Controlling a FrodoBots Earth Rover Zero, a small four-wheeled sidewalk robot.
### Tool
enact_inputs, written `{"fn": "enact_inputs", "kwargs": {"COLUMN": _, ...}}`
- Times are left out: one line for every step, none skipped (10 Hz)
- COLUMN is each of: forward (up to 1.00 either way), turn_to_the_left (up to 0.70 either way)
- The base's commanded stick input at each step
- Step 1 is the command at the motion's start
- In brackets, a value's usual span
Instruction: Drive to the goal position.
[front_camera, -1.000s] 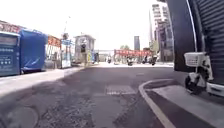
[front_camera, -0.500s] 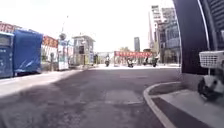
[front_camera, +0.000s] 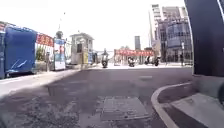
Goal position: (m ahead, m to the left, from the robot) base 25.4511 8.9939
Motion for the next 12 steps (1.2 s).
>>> {"fn": "enact_inputs", "kwargs": {"forward": 0.70, "turn_to_the_left": 0.00}}
{"fn": "enact_inputs", "kwargs": {"forward": 0.70, "turn_to_the_left": 0.00}}
{"fn": "enact_inputs", "kwargs": {"forward": 0.70, "turn_to_the_left": 0.00}}
{"fn": "enact_inputs", "kwargs": {"forward": 0.70, "turn_to_the_left": 0.00}}
{"fn": "enact_inputs", "kwargs": {"forward": 0.70, "turn_to_the_left": 0.00}}
{"fn": "enact_inputs", "kwargs": {"forward": 0.70, "turn_to_the_left": 0.00}}
{"fn": "enact_inputs", "kwargs": {"forward": 0.70, "turn_to_the_left": 0.00}}
{"fn": "enact_inputs", "kwargs": {"forward": 0.70, "turn_to_the_left": 0.00}}
{"fn": "enact_inputs", "kwargs": {"forward": 0.70, "turn_to_the_left": 0.00}}
{"fn": "enact_inputs", "kwargs": {"forward": 0.70, "turn_to_the_left": 0.00}}
{"fn": "enact_inputs", "kwargs": {"forward": 0.70, "turn_to_the_left": 0.00}}
{"fn": "enact_inputs", "kwargs": {"forward": 0.70, "turn_to_the_left": 0.00}}
